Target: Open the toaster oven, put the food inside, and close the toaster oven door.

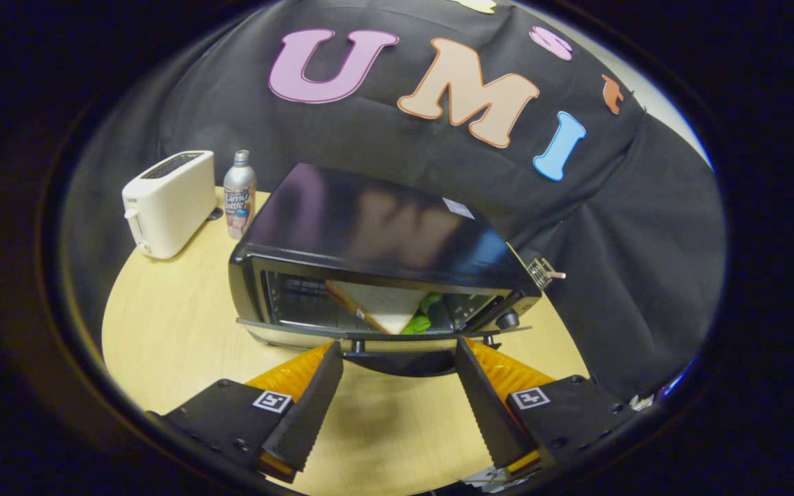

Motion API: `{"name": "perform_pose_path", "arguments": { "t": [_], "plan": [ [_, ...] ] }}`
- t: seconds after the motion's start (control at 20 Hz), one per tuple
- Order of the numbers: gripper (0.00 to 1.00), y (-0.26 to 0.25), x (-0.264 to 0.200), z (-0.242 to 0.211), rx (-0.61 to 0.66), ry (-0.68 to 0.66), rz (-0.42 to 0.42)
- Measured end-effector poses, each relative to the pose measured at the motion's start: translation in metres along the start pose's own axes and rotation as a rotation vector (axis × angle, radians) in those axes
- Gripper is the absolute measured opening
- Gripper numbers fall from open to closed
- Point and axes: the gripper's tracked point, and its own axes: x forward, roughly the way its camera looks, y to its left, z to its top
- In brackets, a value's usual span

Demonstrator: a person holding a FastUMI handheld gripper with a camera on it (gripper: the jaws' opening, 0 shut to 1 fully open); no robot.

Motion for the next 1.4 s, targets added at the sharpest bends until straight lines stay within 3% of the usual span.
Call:
{"name": "perform_pose_path", "arguments": {
  "t": [0.5, 1.05, 1.2, 1.4],
  "plan": [
    [0.99, 0.004, 0.019, 0.028, -0.009, -0.064, -0.003],
    [0.98, 0.008, 0.021, 0.037, -0.032, -0.134, 0.064],
    [0.96, 0.014, 0.005, 0.068, 0.121, -0.266, 0.176],
    [0.95, -0.011, -0.037, 0.132, 0.314, -0.471, 0.229]
  ]
}}
